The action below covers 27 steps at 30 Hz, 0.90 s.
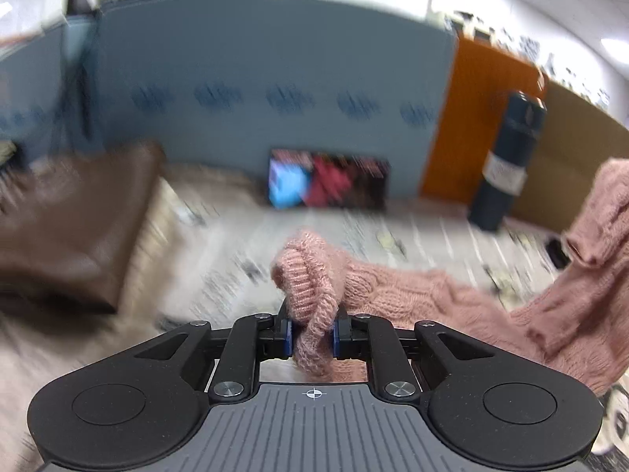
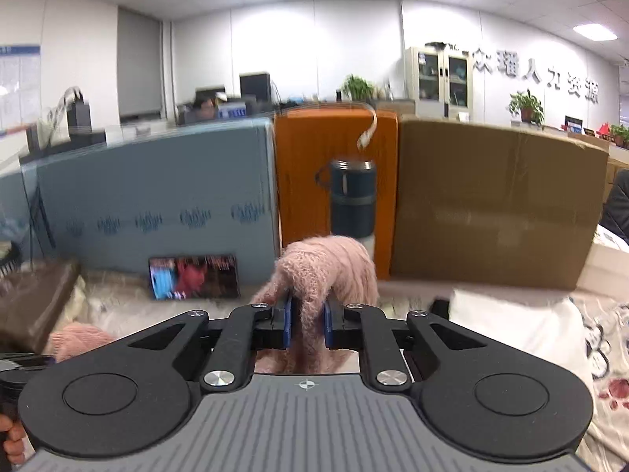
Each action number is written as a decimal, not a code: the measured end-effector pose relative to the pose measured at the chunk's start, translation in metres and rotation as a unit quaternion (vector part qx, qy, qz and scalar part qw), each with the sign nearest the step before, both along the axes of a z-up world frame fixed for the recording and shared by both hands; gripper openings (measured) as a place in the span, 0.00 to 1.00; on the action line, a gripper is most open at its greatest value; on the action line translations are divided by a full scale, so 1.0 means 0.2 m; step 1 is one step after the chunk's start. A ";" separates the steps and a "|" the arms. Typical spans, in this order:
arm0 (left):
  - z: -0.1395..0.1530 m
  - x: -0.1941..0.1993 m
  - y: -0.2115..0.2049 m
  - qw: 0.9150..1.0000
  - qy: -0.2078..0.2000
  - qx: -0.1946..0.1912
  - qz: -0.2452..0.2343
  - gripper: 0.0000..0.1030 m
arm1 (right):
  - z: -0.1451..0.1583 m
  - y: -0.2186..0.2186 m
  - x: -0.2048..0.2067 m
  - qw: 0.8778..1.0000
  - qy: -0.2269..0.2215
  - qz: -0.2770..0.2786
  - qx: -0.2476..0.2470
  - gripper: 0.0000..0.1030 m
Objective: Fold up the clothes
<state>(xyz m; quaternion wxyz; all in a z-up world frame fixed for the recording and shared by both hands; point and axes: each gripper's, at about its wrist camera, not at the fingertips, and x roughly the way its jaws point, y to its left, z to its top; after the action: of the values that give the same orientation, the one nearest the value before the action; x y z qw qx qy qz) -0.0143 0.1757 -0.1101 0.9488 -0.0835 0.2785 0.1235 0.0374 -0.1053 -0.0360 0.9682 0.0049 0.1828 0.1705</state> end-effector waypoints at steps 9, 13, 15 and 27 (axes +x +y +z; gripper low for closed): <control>0.05 -0.12 0.25 0.997 -0.002 0.044 0.061 0.15 | -0.15 -0.03 0.09 1.000 0.021 0.001 0.008 0.12; -0.08 -0.09 0.23 0.996 0.052 0.052 0.053 0.16 | -0.38 -0.07 0.19 0.994 0.104 -0.023 -0.027 0.10; -0.13 -0.08 0.21 0.994 0.075 0.069 0.049 0.21 | -0.49 -0.09 0.22 0.989 0.135 -0.032 -0.053 0.09; 0.01 -0.10 0.12 0.967 0.053 0.245 -0.051 0.77 | -0.39 -0.02 0.12 0.986 0.098 0.037 -0.126 0.70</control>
<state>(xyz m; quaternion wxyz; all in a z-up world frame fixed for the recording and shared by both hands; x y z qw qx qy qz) -0.0347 0.1990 -0.1082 0.9291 0.1730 0.2938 0.1437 0.0613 -0.1090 -0.1131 0.9313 -0.1076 0.2972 0.1809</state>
